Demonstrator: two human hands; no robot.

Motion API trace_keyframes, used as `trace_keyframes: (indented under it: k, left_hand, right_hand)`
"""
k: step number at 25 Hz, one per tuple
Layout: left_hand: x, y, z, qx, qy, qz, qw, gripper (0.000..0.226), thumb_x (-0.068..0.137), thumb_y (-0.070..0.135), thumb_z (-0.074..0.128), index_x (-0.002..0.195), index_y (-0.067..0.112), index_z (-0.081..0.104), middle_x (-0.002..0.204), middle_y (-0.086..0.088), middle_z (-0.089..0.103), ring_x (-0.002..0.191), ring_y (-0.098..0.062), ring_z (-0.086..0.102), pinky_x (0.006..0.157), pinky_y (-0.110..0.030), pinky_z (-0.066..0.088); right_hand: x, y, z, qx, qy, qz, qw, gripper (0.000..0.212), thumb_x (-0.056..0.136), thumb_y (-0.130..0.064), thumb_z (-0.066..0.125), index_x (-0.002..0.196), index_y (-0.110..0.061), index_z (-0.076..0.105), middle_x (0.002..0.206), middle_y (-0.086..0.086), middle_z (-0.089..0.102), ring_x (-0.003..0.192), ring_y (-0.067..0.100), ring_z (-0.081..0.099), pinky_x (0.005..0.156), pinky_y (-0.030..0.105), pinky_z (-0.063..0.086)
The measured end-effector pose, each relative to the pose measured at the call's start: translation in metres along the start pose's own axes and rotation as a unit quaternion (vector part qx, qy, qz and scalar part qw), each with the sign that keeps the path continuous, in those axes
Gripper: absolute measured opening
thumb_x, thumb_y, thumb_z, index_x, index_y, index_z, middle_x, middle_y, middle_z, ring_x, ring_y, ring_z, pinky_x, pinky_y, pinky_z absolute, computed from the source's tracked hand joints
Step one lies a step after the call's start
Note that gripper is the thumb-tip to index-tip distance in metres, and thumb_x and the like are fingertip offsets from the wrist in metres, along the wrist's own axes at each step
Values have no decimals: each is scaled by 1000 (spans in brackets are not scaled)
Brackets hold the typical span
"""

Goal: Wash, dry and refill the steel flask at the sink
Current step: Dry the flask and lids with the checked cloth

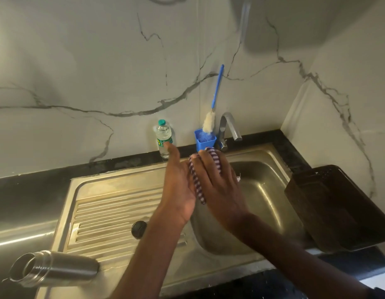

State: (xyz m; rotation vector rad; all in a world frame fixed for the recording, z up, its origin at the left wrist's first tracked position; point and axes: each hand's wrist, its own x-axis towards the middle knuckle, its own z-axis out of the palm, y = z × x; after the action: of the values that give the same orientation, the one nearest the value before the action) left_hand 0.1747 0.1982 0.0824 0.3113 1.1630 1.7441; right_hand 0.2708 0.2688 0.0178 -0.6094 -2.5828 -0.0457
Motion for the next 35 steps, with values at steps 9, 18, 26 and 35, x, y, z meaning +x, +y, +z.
trace_keyframes:
  k: [9,18,26,35]
  left_hand:
    - [1,-19,-10,322,-57,155,932,105,75,102,29,123,17,69,116,-3,76,115,-15,69,103,-31,52]
    - [3,-6,-19,314,-26,212,925,107,75,101,30,131,13,55,121,-7,68,112,-21,68,99,-43,58]
    - [-8,10,-12,131,-49,100,985,120,73,94,28,153,6,47,109,-10,72,117,-29,67,114,-42,49]
    - [-14,21,0,172,-31,128,976,141,44,111,39,153,23,48,146,3,64,135,-10,60,109,-27,49]
  right_hand:
    - [76,33,-88,442,-309,285,792,33,89,7,53,97,-21,68,94,11,72,85,23,71,58,26,57]
    - [54,16,-62,729,-234,398,506,45,81,21,40,112,0,64,98,20,72,94,32,71,80,39,59]
    - [29,-8,-4,268,20,80,960,88,84,3,68,161,-8,26,167,8,28,157,20,22,127,42,27]
    - [35,-15,-52,532,-71,183,823,85,91,15,53,162,-21,23,161,10,38,149,25,38,118,38,42]
